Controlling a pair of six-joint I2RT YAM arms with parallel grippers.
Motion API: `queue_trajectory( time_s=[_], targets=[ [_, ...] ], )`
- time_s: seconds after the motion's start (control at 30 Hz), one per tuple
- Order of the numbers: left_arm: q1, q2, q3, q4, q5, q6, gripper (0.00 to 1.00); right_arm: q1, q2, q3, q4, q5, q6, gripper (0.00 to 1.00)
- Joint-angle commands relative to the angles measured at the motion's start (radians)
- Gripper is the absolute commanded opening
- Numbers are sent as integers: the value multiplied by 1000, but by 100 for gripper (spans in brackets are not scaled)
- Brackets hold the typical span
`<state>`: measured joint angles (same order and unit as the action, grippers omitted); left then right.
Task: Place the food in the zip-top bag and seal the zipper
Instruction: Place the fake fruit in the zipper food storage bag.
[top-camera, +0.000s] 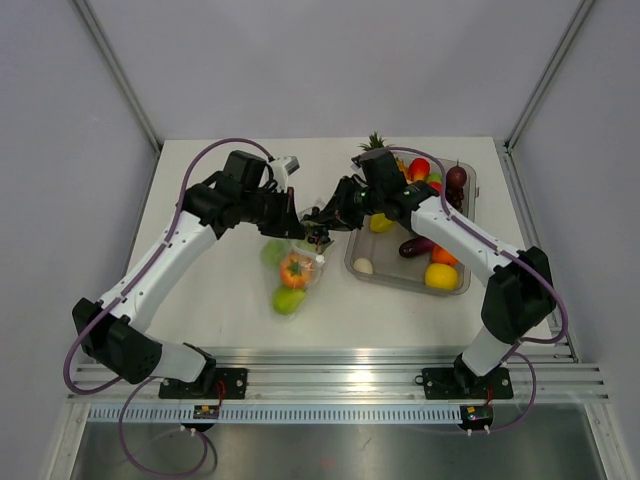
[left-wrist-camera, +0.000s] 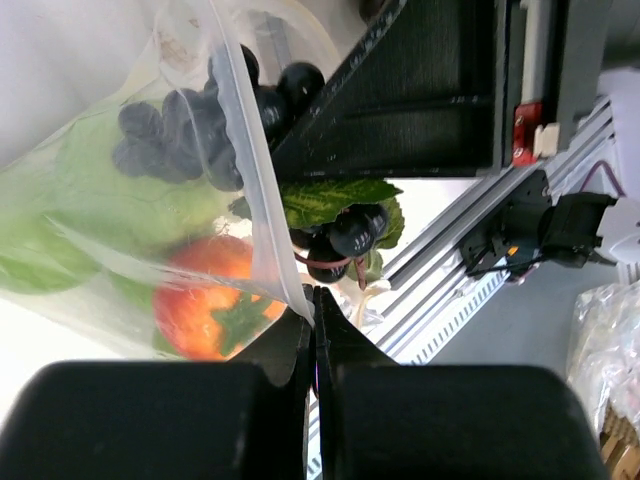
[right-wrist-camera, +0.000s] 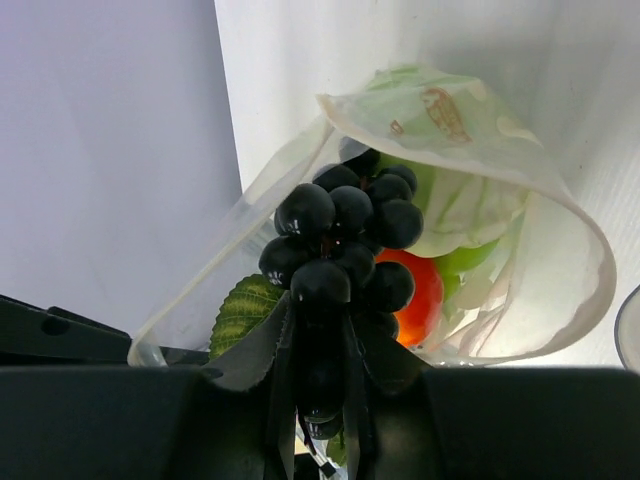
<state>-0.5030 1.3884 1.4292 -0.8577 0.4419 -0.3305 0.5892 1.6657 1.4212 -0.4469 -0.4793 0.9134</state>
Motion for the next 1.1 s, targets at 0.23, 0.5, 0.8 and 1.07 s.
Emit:
queue_trajectory(
  time_s=[0.23, 0.5, 0.8, 1.07],
  targets=[
    [-23, -15, -15, 31, 43, 54, 0, -9, -24, 120, 20, -16, 4, 14],
    [-26, -14, 19, 59, 64, 31, 0, 12, 37, 30, 33, 19, -17, 13],
    [-26, -3, 30, 101, 78, -15, 0, 49, 6, -7, -104, 149, -146, 25],
    [-26, -3, 51, 138, 107, -48, 0, 109, -49, 93, -369, 274, -353, 70]
  ],
)
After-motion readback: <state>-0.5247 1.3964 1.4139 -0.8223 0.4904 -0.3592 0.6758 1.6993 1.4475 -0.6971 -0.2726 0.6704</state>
